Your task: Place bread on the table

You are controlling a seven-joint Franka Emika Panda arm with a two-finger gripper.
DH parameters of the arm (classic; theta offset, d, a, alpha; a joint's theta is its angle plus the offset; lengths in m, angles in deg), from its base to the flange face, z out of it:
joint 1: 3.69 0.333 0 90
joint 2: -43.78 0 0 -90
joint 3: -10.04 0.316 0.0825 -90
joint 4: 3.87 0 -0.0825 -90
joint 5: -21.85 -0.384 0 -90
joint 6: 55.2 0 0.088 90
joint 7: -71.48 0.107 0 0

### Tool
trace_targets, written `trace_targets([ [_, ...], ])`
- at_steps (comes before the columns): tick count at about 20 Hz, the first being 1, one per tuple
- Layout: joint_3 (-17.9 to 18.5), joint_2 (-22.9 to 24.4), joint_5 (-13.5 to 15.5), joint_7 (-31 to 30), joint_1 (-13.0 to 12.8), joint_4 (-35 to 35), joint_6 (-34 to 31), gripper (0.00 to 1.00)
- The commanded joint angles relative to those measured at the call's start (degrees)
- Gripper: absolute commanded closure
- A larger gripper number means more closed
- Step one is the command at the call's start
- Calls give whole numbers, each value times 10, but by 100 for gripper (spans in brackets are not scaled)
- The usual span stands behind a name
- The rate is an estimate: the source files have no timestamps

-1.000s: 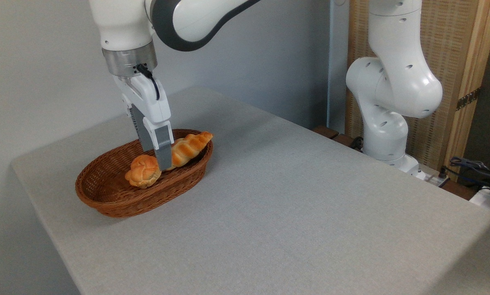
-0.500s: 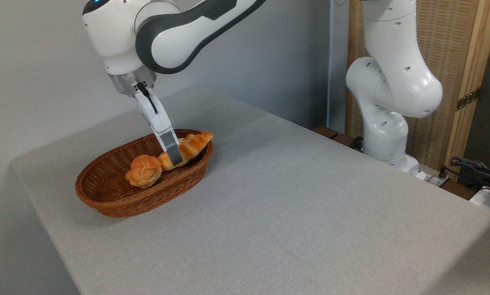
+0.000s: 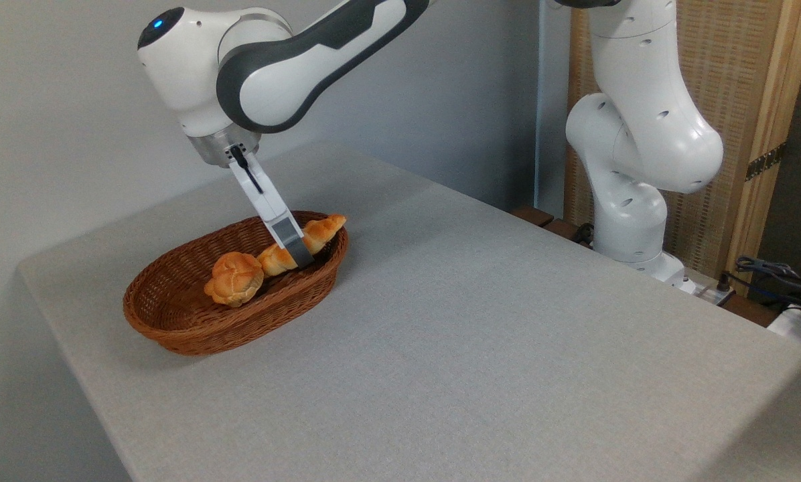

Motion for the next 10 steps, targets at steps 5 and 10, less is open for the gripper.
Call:
trace_targets([
  [5, 2, -1, -7, -4, -5, -1, -10, 41],
  [10, 3, -1, -7, -4, -5, -2, -10, 57],
])
